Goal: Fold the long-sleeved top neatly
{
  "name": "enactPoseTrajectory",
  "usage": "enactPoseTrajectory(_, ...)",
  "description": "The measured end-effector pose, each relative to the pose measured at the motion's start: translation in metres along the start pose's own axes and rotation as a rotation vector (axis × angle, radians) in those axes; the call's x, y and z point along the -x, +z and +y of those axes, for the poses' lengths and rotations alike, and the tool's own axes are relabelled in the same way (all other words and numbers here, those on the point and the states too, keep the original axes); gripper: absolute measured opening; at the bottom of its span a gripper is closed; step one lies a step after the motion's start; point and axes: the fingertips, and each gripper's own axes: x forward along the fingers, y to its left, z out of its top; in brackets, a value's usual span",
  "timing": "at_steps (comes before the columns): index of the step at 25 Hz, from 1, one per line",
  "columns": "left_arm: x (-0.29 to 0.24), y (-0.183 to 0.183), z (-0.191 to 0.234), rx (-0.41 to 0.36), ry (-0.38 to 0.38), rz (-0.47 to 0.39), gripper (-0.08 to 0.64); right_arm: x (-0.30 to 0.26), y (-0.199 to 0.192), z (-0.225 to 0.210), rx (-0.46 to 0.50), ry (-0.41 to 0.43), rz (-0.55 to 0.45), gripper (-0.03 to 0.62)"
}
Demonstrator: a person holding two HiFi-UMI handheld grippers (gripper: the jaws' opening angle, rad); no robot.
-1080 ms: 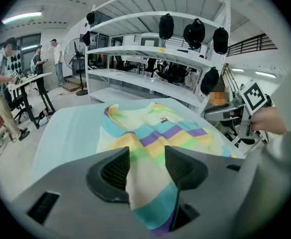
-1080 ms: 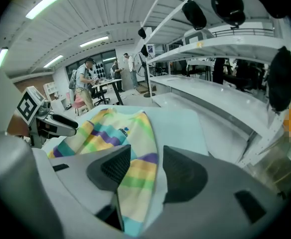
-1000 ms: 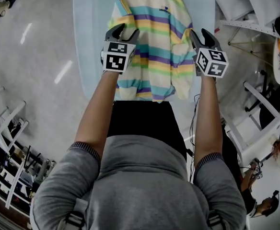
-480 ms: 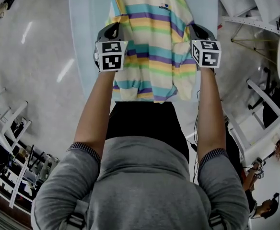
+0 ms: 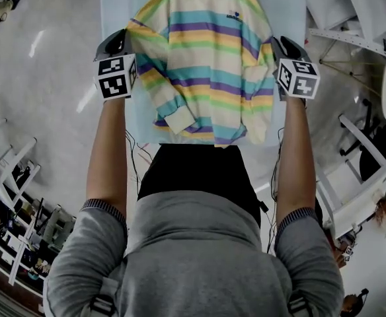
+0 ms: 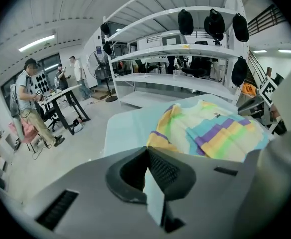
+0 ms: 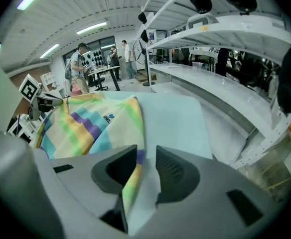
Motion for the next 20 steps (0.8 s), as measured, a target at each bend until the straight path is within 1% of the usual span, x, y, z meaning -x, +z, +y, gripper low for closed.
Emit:
enactPoseTrajectory(2, -0.003, 0.0, 0.008, -0.013, 0.005, 0.009, 0.018, -0.002, 0.004, 0.005, -0.009, 0.018, -0.002, 0.166)
enactPoseTrajectory(4, -0.007, 0.0, 0.012, -0.036, 0.004, 0.019, 0.018, -0.008, 0.003, 0.011, -0.004, 0.031, 0.013, 0.197)
enactPoseTrajectory(7, -0.013, -0.001, 0.016, -0.064, 0.002, 0.025, 0.018, -0.016, -0.004, 0.016, 0.03, 0.021, 0.044, 0.199)
enactPoseTrajectory(9, -0.018, -0.003, 0.02, -0.065, -0.001, 0.031, 0.018, -0.018, -0.006, 0.02, 0.071, 0.019, 0.051, 0.153)
enactPoseTrajectory(11, -0.023, -0.004, 0.026, -0.064, -0.003, 0.037, 0.018, -0.018, -0.004, 0.021, 0.118, 0.015, 0.049, 0.023)
enactPoseTrajectory(16, -0.031, 0.002, 0.048, -0.103, -0.02, 0.039, 0.018, -0.009, 0.008, -0.007, 0.132, -0.037, 0.026, 0.021)
enactPoseTrajectory(20, -0.04, 0.014, 0.069, -0.155, -0.044, 0.036, 0.018, -0.006, 0.027, -0.03, 0.202, -0.076, 0.026, 0.021)
